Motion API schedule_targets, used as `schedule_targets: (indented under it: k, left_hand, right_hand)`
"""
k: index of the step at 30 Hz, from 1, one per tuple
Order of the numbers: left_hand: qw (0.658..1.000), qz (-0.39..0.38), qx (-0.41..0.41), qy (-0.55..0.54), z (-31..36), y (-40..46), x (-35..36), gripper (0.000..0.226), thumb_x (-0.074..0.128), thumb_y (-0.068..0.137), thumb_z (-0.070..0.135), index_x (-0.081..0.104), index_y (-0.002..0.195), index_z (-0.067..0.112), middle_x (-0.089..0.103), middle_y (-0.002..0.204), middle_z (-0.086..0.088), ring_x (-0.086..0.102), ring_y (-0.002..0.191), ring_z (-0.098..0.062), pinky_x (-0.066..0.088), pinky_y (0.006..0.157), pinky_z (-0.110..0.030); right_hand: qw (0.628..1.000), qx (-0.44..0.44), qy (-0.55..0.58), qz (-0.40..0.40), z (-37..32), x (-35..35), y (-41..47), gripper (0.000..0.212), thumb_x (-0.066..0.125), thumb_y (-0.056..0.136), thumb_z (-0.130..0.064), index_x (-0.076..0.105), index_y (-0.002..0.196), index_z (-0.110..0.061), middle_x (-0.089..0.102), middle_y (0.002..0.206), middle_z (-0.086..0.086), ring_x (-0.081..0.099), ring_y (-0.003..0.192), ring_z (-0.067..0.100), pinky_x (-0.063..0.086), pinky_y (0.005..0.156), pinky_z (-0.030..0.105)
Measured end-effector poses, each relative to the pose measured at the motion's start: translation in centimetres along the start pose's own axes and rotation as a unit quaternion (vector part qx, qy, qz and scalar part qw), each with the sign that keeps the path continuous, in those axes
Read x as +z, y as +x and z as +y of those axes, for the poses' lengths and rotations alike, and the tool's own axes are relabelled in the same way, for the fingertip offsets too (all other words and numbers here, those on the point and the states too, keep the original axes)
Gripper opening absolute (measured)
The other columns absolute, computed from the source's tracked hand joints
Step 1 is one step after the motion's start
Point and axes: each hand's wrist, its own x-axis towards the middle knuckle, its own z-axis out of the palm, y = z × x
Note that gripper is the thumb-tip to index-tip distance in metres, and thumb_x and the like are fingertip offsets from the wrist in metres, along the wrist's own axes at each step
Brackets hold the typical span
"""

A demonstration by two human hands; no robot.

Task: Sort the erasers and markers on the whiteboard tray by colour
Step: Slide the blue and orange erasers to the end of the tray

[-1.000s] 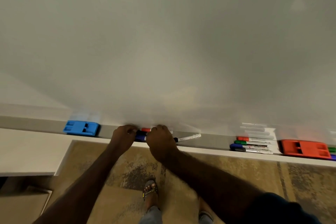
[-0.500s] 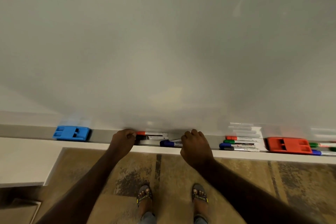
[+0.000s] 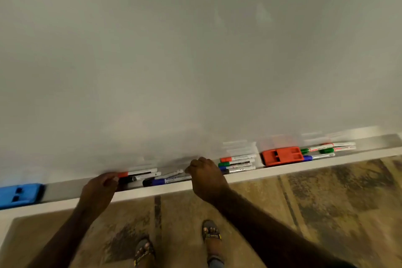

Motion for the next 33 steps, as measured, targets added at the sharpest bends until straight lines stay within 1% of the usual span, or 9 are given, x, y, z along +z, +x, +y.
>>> schedule_targets:
  k: [4,7,10,13,15,20,26,31,33]
  left_hand:
    - [0.997,0.043,0.011,0.067,3.3,-2.3,-0.4,0.019,0.059,0.099,0.022,0.075,0.105,0.014,0.077,0.104,-0.018,0.067,0.094,-0.042,0.049,0.081,-0.044]
    - [0.994,0.083,0.061,0.026,7.5,-4.6,0.5,0.018,0.062,0.098,0.021,0.074,0.108,0.013,0.077,0.102,-0.016,0.07,0.094,-0.039,0.052,0.083,-0.044]
    - [0.984,0.037,0.168,-0.038,12.9,-6.9,3.1,0.015,0.065,0.096,0.02,0.074,0.109,0.019,0.077,0.104,-0.001,0.07,0.093,-0.018,0.052,0.085,-0.033]
    - [0.969,-0.04,0.222,-0.101,19.5,-8.8,6.3,0.013,0.067,0.095,0.028,0.069,0.104,0.038,0.067,0.097,0.028,0.062,0.091,0.015,0.044,0.078,-0.008]
    - [0.955,-0.089,0.259,-0.116,23.9,-9.8,8.9,0.008,0.065,0.096,0.035,0.067,0.099,0.042,0.064,0.092,0.033,0.058,0.092,0.021,0.041,0.073,0.001]
    - [0.911,-0.191,0.338,-0.143,31.4,-11.9,14.6,0.032,0.064,0.092,0.045,0.074,0.114,0.024,0.074,0.116,0.015,0.065,0.109,0.005,0.052,0.097,-0.023]
    - [0.897,-0.204,0.389,-0.052,35.0,-12.4,19.5,0.036,0.063,0.095,0.042,0.067,0.126,0.023,0.069,0.126,0.002,0.06,0.117,-0.016,0.046,0.1,-0.028]
    - [0.878,-0.188,0.437,0.056,36.4,-11.1,21.8,0.021,0.055,0.098,0.025,0.066,0.096,0.008,0.068,0.104,-0.013,0.06,0.1,-0.032,0.048,0.084,-0.04]
    - [0.869,-0.166,0.455,0.101,36.7,-10.7,22.5,0.02,0.051,0.099,0.019,0.066,0.095,0.007,0.068,0.105,-0.014,0.059,0.1,-0.034,0.047,0.088,-0.045]
  right_hand:
    - [0.994,0.059,0.024,0.085,5.7,-2.5,-3.9,0.036,0.061,0.078,0.0,0.076,0.107,-0.015,0.072,0.102,0.004,0.062,0.094,0.026,0.051,0.081,0.036]
    - [0.98,0.143,0.036,0.131,10.9,-4.1,-7.2,0.028,0.066,0.083,-0.002,0.077,0.106,-0.014,0.073,0.1,0.005,0.064,0.093,0.027,0.053,0.081,0.035]
    - [0.957,0.229,0.064,0.169,16.1,-5.6,-10.3,0.027,0.073,0.079,-0.002,0.078,0.102,-0.014,0.075,0.099,0.007,0.067,0.094,0.031,0.054,0.082,0.036]
    - [0.937,0.295,0.06,0.174,20.5,-6.5,-12.7,0.031,0.077,0.076,-0.003,0.077,0.105,-0.013,0.075,0.104,0.008,0.067,0.1,0.032,0.053,0.085,0.035]
    - [0.929,0.325,0.057,0.169,22.9,-6.9,-14.1,0.034,0.083,0.073,-0.008,0.076,0.106,-0.013,0.074,0.107,0.008,0.067,0.102,0.032,0.053,0.088,0.036]
    - [0.949,0.295,0.039,0.104,25.6,-6.8,-15.8,0.039,0.084,0.075,-0.015,0.072,0.112,-0.016,0.071,0.114,0.007,0.064,0.105,0.032,0.05,0.089,0.036]
    - [0.957,0.261,0.023,0.121,27.2,-6.6,-15.9,0.026,0.079,0.078,-0.012,0.075,0.103,-0.02,0.072,0.103,0.004,0.065,0.096,0.028,0.055,0.083,0.038]
    - [0.961,0.244,-0.001,0.131,28.3,-6.4,-16.0,0.015,0.068,0.083,-0.007,0.075,0.085,-0.02,0.072,0.086,0.004,0.064,0.082,0.028,0.053,0.07,0.038]
    - [0.961,0.242,-0.009,0.138,28.6,-6.3,-16.1,0.018,0.07,0.079,-0.003,0.075,0.08,-0.02,0.071,0.078,0.004,0.063,0.076,0.029,0.049,0.064,0.034]
